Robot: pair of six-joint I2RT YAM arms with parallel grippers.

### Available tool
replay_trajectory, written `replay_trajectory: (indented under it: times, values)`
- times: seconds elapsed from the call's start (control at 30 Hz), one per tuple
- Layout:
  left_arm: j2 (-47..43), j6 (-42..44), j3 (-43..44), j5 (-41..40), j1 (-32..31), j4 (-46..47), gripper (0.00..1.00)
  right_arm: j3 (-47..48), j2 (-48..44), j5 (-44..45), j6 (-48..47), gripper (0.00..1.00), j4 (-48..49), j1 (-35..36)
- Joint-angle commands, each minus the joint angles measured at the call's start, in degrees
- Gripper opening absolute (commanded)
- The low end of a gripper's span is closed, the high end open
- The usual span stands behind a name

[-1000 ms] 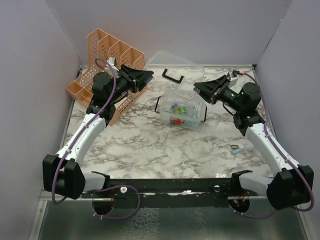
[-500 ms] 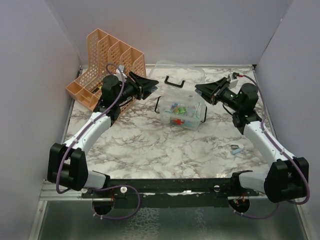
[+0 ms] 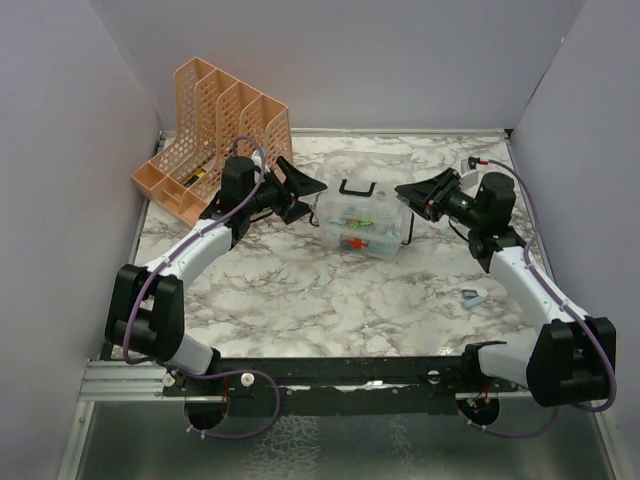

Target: Organize the medicine kit

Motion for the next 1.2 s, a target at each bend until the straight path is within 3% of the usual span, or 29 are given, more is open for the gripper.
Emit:
replay_trajectory:
  times: [0.0, 0.47, 0.7, 0.93, 1.17]
  values:
    - [1.27, 11.62, 3.9, -2.62, -0.13, -11.7, 0.82, -0.4, -1.26, 2.06, -5.35, 0.21, -4.29, -1.11]
    - [7.43, 16.7, 5.59, -3.36, -0.12, -13.91, 0.82, -0.73, -0.37, 7.19, -11.97, 0.21, -10.33, -2.87]
    - [9.63, 17.07, 6.47, -1.8, -0.28, -13.57, 0.78, -0.64, 1.82, 9.54, -14.07, 0.26, -11.35, -3.17]
    - [11.48, 18.1, 7.18, -0.7, -1.02, -13.65, 0.71, 0.61, 4.4, 12.34, -17.16, 0.34, -13.91, -3.58]
    - [13.95, 19.45, 8.72, -2.0, -1.9, -16.7, 0.63, 2.02, 3.72, 15.92, -22.03, 0.54, -19.81, -3.52]
